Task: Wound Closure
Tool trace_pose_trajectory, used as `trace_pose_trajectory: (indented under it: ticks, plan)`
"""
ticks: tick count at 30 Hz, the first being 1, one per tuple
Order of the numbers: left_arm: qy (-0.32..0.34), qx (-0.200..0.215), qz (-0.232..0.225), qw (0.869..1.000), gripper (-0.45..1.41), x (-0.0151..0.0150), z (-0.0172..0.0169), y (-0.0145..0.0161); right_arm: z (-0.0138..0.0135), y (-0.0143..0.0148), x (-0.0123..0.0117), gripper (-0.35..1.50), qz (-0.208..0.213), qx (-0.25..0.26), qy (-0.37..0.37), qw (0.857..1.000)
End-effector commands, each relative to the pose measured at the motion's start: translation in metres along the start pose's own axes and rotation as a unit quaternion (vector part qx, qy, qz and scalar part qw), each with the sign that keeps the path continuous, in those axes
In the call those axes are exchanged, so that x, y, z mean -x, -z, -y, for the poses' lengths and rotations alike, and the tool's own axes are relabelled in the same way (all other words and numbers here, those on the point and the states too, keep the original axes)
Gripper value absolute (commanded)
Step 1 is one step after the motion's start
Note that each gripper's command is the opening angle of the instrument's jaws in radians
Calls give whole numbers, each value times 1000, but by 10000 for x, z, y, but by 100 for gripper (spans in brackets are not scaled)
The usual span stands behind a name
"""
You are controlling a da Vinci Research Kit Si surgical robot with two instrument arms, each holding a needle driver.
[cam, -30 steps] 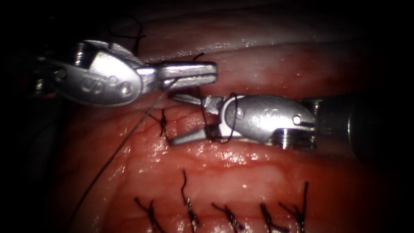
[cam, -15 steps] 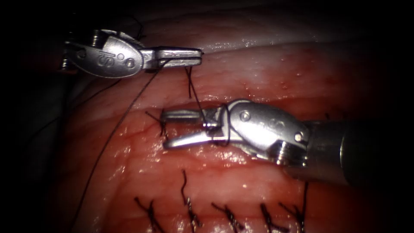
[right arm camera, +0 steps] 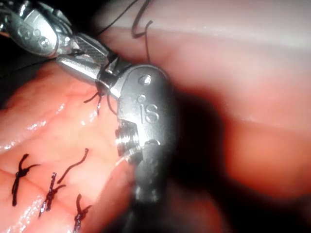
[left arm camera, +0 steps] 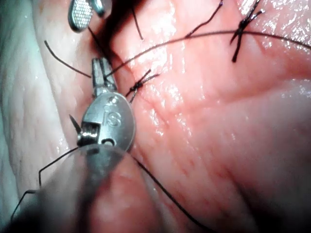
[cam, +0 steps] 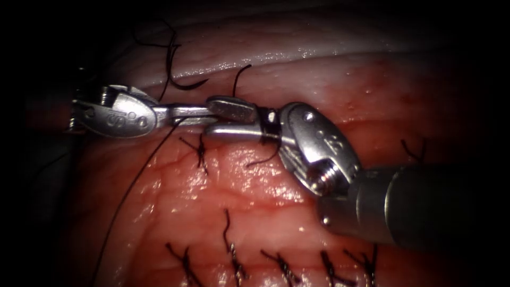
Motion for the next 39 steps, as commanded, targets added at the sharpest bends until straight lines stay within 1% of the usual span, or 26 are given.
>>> trace_pose_trajectory:
  ticks: [1,4,9,14,17,19,23,26,29,31,35,39]
  plan:
    - [-1,-2,2,1000,-45,2,-5,-6,-5,-6,10,29,-9,7,-10,1000]
    - [-1,-4,5,1000,-45,-4,-20,-7,-9,-3,19,29,-7,37,-3,999]
    - [-7,1,18,1000,-45,-18,-42,-13,-11,4,34,27,26,81,21,996]
    - [-6,5,18,1000,-45,-34,-49,-19,-16,11,43,25,51,105,36,993]
    - [-4,7,20,1000,-45,-43,-49,-23,-19,13,43,25,67,133,46,988]
    - [-1,7,19,1000,-45,-48,-46,-25,-20,14,42,25,69,151,43,985]
    - [9,6,17,1000,-45,-53,-27,-30,-21,11,37,39,71,188,22,979]
    - [12,6,15,1000,-45,-51,-15,-32,-22,9,37,52,74,207,5,975]
    - [12,6,14,1000,-45,-48,-6,-33,-21,7,38,59,82,227,-12,970]
    - [10,5,17,1000,-45,-45,-2,-34,-22,6,39,69,86,241,-23,967]
    - [12,3,20,1000,-45,-37,6,-35,-25,4,35,79,84,263,-30,961]
    - [14,2,24,1000,-45,-30,13,-34,-27,3,26,83,77,304,-51,948]
